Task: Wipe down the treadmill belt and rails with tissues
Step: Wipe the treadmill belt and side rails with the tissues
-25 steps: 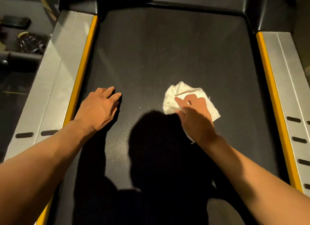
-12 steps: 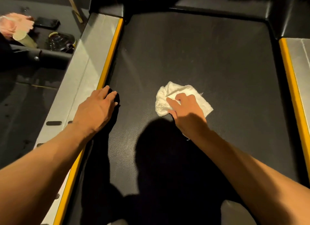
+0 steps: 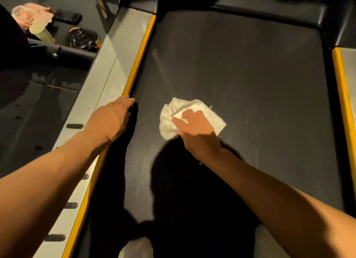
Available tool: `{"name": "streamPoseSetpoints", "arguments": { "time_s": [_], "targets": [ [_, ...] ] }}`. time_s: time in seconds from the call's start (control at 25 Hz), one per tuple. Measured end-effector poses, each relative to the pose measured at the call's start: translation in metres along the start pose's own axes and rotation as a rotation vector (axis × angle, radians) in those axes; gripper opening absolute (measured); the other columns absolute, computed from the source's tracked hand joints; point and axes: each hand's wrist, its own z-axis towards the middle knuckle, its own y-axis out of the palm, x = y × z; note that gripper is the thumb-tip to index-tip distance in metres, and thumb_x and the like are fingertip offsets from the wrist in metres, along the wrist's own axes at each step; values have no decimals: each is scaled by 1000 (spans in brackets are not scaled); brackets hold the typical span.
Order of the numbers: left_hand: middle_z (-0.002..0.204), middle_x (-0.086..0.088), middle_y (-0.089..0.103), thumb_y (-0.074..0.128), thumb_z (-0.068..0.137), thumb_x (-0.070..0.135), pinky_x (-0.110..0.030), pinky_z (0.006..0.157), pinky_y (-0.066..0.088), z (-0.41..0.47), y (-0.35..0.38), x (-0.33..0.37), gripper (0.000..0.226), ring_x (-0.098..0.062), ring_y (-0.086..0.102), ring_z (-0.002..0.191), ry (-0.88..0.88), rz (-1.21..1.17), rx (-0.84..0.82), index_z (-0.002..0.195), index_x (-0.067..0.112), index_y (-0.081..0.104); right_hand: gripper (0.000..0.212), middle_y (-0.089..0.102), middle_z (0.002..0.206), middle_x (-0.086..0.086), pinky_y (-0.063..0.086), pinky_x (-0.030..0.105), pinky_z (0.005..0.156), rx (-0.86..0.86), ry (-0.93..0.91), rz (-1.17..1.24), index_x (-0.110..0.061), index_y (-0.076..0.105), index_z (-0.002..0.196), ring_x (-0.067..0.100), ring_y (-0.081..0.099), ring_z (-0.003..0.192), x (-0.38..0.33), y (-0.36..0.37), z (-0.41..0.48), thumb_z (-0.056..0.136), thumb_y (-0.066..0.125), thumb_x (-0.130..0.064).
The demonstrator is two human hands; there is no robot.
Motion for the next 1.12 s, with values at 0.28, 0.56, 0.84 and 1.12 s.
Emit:
{"name": "streamPoseSetpoints", "arguments": {
  "time_s": [0.28, 0.56, 0.84, 1.12],
  "targets": [
    [147, -11, 36, 55, 90, 3, -47, 98, 46, -24, 2, -17, 53, -36, 48, 124, 28, 2, -57, 140, 7, 38, 26, 59, 107, 8, 51, 33, 63, -163, 49, 125, -21, 65, 113, 28, 53, 88, 12, -20, 10, 88, 61, -23],
    [135, -19, 44, 47, 96, 17, -43, 105, 36, -49, 1, -33, 36, -37, 41, 126, 46, -24, 59, 129, 1, 47, 46, 62, 111, 14, 49, 34, 66, -105, -24, -95, -19, 59, 124, 29, 58, 85, -22, 6, 21, 80, 71, -17],
    [149, -17, 34, 44, 99, 25, -35, 114, 24, -59, 13, -35, 48, -33, 34, 137, 14, -7, 71, 142, 4, 37, 30, 65, 98, 12, 52, 32, 59, -115, -117, 84, -18, 62, 118, 25, 60, 74, -23, -6, 8, 89, 64, -26],
    [154, -9, 29, 51, 95, 17, -36, 111, 29, -80, 4, -36, 53, -29, 34, 138, -33, -30, 3, 145, 10, 35, 62, 60, 105, 12, 49, 30, 60, -63, 51, -72, -18, 53, 130, 24, 57, 83, -57, 14, 48, 80, 63, -53]
  ]
}}
